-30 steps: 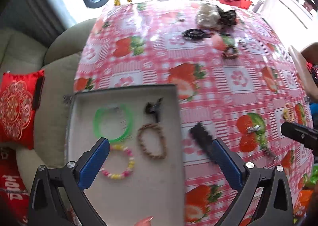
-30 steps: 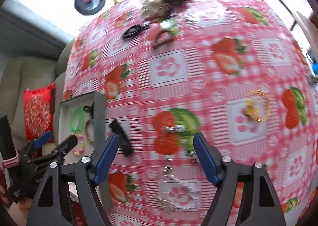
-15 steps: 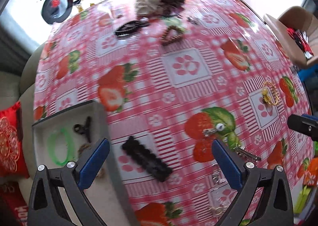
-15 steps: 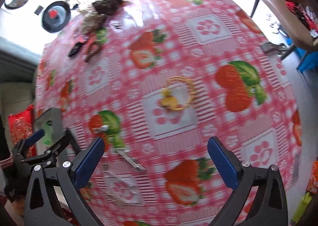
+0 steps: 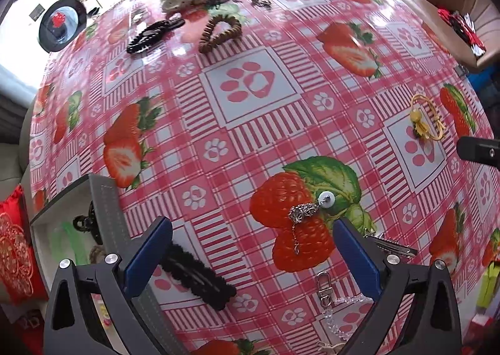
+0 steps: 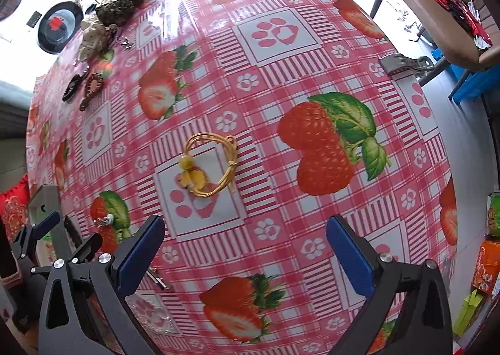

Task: Organize jewelry
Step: 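Move both open tools from the tray back over the table, then grasp the silver chain with the left tool while the right grasps the gold flower bangle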

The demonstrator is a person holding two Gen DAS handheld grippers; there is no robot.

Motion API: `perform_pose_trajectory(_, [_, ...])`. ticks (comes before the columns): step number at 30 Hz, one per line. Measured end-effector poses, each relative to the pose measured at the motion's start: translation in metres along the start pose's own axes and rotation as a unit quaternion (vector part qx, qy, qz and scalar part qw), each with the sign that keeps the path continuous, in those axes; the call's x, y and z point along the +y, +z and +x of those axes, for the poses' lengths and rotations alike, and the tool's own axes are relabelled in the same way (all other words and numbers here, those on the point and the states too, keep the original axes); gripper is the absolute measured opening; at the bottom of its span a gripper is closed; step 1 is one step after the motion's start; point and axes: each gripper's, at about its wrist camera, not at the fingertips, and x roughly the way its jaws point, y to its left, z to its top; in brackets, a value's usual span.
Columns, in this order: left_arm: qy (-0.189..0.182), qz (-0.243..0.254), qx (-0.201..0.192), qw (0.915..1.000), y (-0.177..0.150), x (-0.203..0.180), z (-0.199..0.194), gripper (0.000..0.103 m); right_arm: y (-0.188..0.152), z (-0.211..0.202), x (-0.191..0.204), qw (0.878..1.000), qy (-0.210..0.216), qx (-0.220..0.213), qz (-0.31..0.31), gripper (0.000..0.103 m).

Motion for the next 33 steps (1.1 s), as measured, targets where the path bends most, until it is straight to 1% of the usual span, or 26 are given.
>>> perform_pose_trajectory(4, [-0.006, 0.013, -0.003, 0.9999, 0.001, -0.004, 0.005, 0.103, 0.003, 0.006, -0.003, 1.000, -0.010, 0.001, -0.006, 0.103])
perform_pose_trajectory(8, [-0.005, 0.028, -0.007, 0.9996, 0.000, -0.010, 0.007, 0.103, 0.009, 0.013, -0.005, 1.000, -0.019, -0.004, -0.009, 0.103])
perform_pose_trajectory(10, [-0.006, 0.034, -0.004, 0.9994, 0.002, -0.014, 0.010, 0.093, 0.012, 0.016, -0.005, 1.000, -0.022, -0.005, -0.011, 0.103])
perform_pose_trajectory(11, [-0.009, 0.036, 0.002, 0.9993, 0.003, -0.014, 0.012, 0.091, 0.013, 0.017, -0.006, 1.000, -0.024, -0.005, -0.013, 0.103])
perform_pose_trajectory(12, [-0.016, 0.030, -0.001, 0.9994, 0.004, -0.013, 0.012, 0.091, 0.015, 0.019, -0.005, 1.000, -0.025, -0.005, -0.015, 0.103])
perform_pose_trajectory(15, [-0.021, 0.025, -0.003, 0.9995, 0.007, -0.013, 0.014, 0.091, 0.021, 0.025, 0.001, 0.999, -0.027, -0.005, -0.025, 0.102])
perform_pose_trajectory(16, [-0.021, 0.025, -0.004, 0.9994, 0.007, -0.013, 0.014, 0.091, 0.023, 0.026, 0.003, 0.999, -0.026, -0.009, -0.030, 0.099])
perform_pose_trajectory(18, [-0.029, 0.025, -0.007, 0.9993, 0.009, -0.015, 0.013, 0.084, 0.026, 0.031, 0.010, 0.999, -0.026, -0.011, -0.040, 0.093])
perform_pose_trajectory(22, [-0.037, 0.029, -0.008, 0.9989, 0.010, -0.025, 0.010, 0.073, 0.032, 0.036, 0.024, 0.997, -0.048, -0.018, -0.063, 0.092])
perform_pose_trajectory(24, [-0.045, 0.030, -0.008, 0.9985, 0.011, -0.030, 0.009, 0.062, 0.033, 0.037, 0.031, 0.996, -0.053, -0.021, -0.072, 0.091])
perform_pose_trajectory(25, [-0.050, 0.030, -0.007, 0.9983, 0.011, -0.033, 0.008, 0.059, 0.033, 0.039, 0.034, 0.995, -0.059, -0.021, -0.078, 0.089])
perform_pose_trajectory(27, [-0.051, 0.033, -0.007, 0.9981, 0.010, -0.045, 0.006, 0.049, 0.033, 0.041, 0.041, 0.993, -0.076, -0.023, -0.089, 0.083])
perform_pose_trajectory(28, [-0.054, 0.035, -0.007, 0.9979, 0.010, -0.049, 0.004, 0.044, 0.032, 0.040, 0.044, 0.992, -0.077, -0.026, -0.095, 0.079])
perform_pose_trajectory(29, [-0.055, 0.037, -0.007, 0.9977, 0.010, -0.053, 0.004, 0.034, 0.030, 0.037, 0.044, 0.991, -0.078, -0.029, -0.101, 0.076])
perform_pose_trajectory(30, [-0.057, 0.038, -0.007, 0.9976, 0.009, -0.055, 0.003, 0.026, 0.028, 0.036, 0.049, 0.991, -0.081, -0.032, -0.105, 0.069])
perform_pose_trajectory(31, [-0.059, 0.038, -0.007, 0.9975, 0.009, -0.058, 0.002, 0.022, 0.027, 0.036, 0.053, 0.990, -0.085, -0.036, -0.111, 0.059])
perform_pose_trajectory(32, [-0.061, 0.035, -0.006, 0.9975, 0.010, -0.060, 0.001, 0.020, 0.025, 0.035, 0.056, 0.989, -0.086, -0.040, -0.114, 0.053])
perform_pose_trajectory(33, [-0.065, 0.032, -0.006, 0.9974, 0.010, -0.059, 0.001, 0.020, 0.023, 0.034, 0.057, 0.989, -0.085, -0.046, -0.116, 0.031])
